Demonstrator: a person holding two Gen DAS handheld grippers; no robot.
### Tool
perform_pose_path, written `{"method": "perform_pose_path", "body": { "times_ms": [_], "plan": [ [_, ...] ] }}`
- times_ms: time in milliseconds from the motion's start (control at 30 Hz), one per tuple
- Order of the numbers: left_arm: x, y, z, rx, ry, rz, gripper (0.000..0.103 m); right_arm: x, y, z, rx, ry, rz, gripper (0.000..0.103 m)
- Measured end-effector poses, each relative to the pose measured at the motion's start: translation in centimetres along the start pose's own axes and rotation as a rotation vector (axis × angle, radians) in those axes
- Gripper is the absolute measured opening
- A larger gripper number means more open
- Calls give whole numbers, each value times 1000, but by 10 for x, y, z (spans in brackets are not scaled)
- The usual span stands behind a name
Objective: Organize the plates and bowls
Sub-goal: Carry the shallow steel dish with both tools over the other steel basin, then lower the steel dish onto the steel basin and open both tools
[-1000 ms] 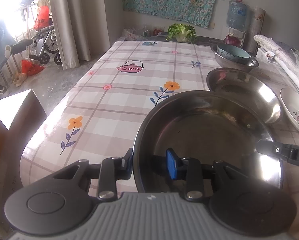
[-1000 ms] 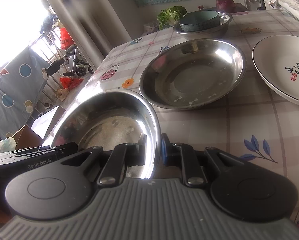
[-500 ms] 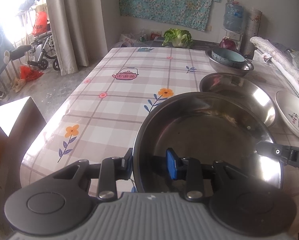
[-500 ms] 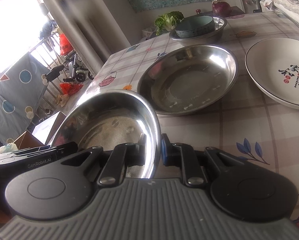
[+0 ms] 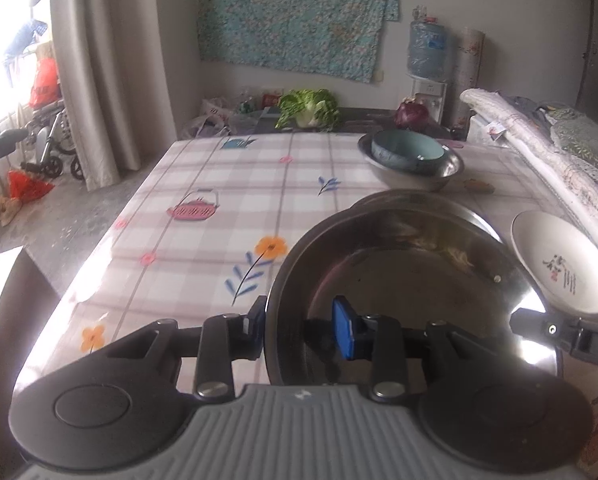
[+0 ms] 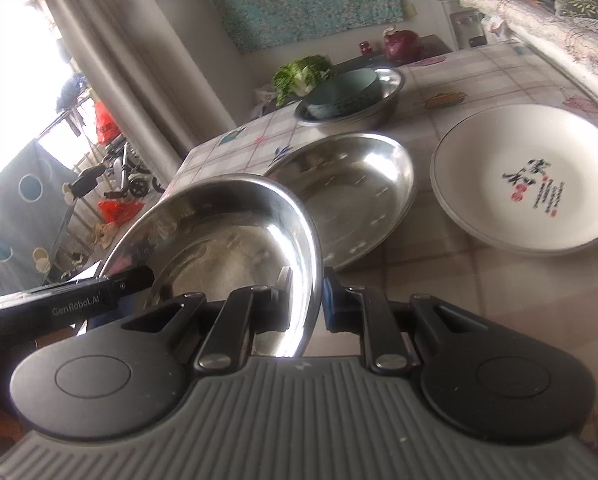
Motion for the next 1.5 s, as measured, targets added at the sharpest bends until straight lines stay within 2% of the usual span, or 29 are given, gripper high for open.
{"method": "perform_pose_path", "body": {
  "times_ms": [267, 600, 1233, 1500],
  "plan": [
    [-33, -30, 30, 32, -9, 56, 36, -27, -26, 9, 40, -31, 47, 15],
    [-49, -49, 75, 43, 38, 86, 37, -55, -52, 39, 67, -29, 79, 16],
    [-45, -46, 113, 69, 127, 77, 37, -64, -58, 69, 74, -10, 85, 18],
    [-40, -46, 106, 74, 117, 90, 39, -65, -56, 71, 61, -4, 91, 26]
  ]
}}
Point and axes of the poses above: each gripper's, at about its wrist camera, not at the fingertips, and z roughly the way its jaws point, y to its left, x to its underside, the point moved 3 cm from there along z, roughly the way its jaws point, and after that the axes turned 5 degrees about z, right-handed, at the moved point
